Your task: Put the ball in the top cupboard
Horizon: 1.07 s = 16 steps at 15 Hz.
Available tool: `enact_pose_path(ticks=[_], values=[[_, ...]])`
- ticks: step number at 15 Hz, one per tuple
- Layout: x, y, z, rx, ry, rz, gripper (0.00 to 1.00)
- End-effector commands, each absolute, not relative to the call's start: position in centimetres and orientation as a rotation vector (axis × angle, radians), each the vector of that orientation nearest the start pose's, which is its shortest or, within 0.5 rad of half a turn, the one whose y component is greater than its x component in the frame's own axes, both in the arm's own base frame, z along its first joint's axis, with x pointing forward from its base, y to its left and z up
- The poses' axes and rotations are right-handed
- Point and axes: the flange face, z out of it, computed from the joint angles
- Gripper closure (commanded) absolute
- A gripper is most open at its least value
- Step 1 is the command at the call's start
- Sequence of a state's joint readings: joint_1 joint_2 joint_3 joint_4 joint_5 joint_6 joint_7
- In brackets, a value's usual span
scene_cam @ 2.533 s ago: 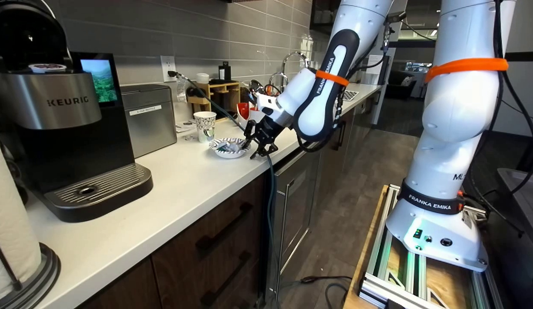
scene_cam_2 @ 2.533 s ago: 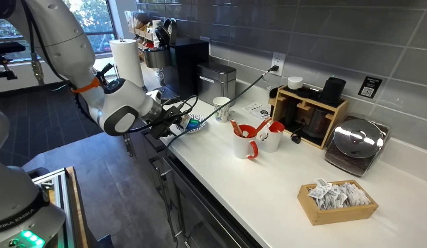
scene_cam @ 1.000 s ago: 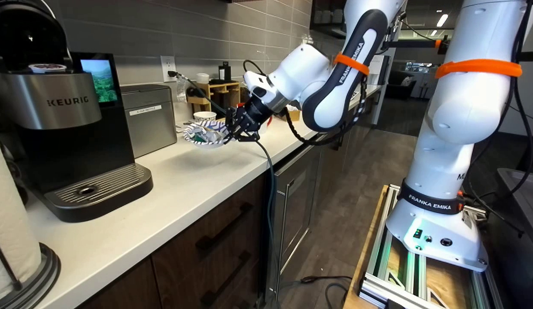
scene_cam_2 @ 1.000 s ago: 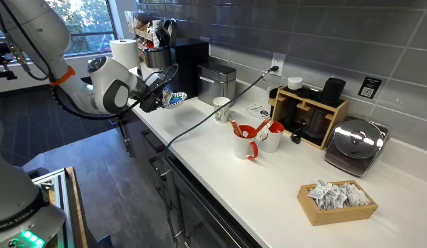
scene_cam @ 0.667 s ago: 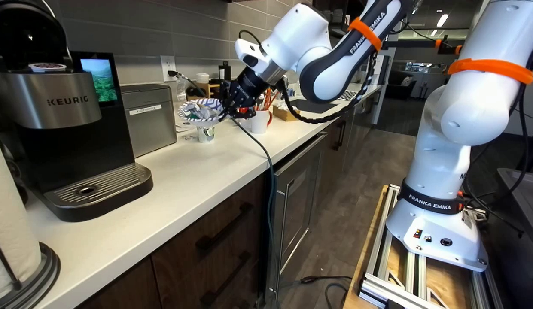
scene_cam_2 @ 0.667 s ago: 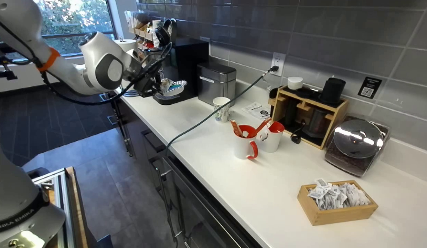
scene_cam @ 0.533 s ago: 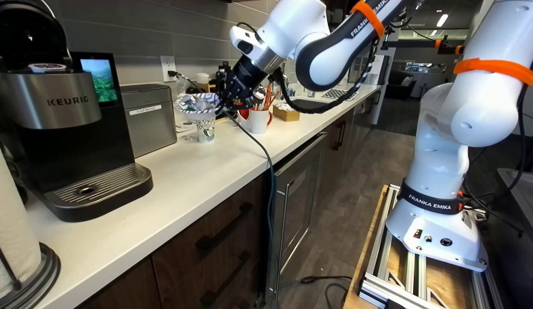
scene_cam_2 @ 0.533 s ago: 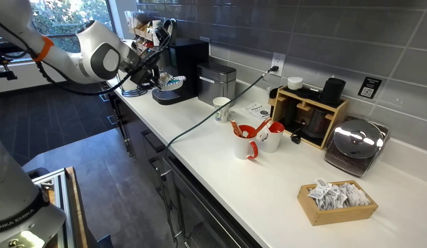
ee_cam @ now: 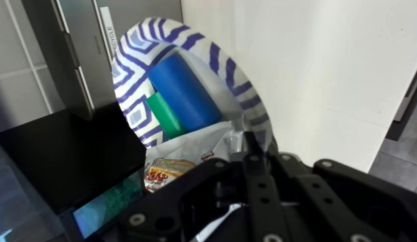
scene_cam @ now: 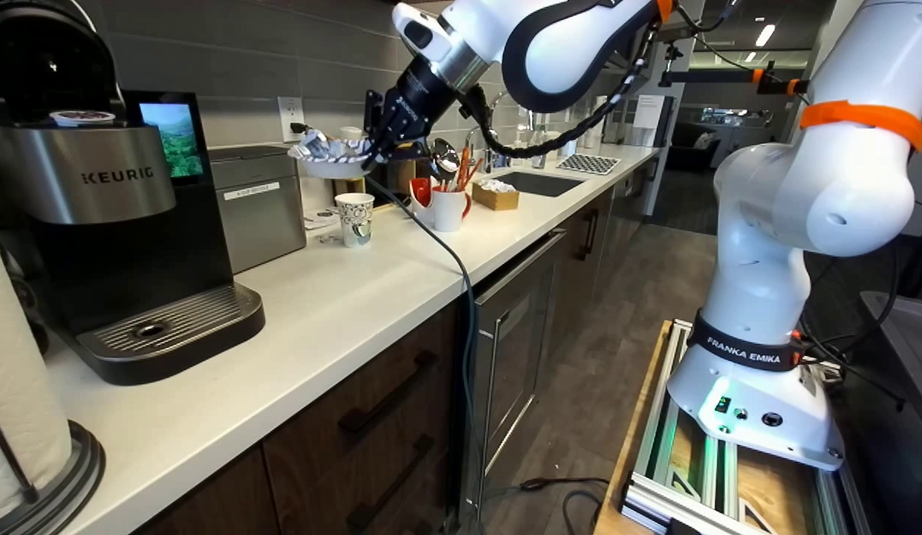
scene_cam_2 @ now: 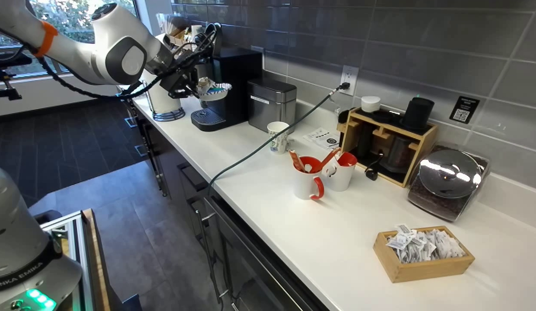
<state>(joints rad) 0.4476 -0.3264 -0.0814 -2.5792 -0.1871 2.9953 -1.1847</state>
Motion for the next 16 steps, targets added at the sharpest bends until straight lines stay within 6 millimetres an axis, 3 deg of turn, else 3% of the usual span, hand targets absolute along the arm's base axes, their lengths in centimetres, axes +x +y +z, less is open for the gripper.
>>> enact_pose_path(ticks=[1, 10, 16], values=[[43.6, 17.7, 51.6, 1.687, 1.925, 0.985, 0.99], [42.6, 19.8, 68.2, 1.507, 1.844, 1.092, 0.99], [45.1, 20.1, 74.8, 1.514, 1.768, 1.093, 0.99]])
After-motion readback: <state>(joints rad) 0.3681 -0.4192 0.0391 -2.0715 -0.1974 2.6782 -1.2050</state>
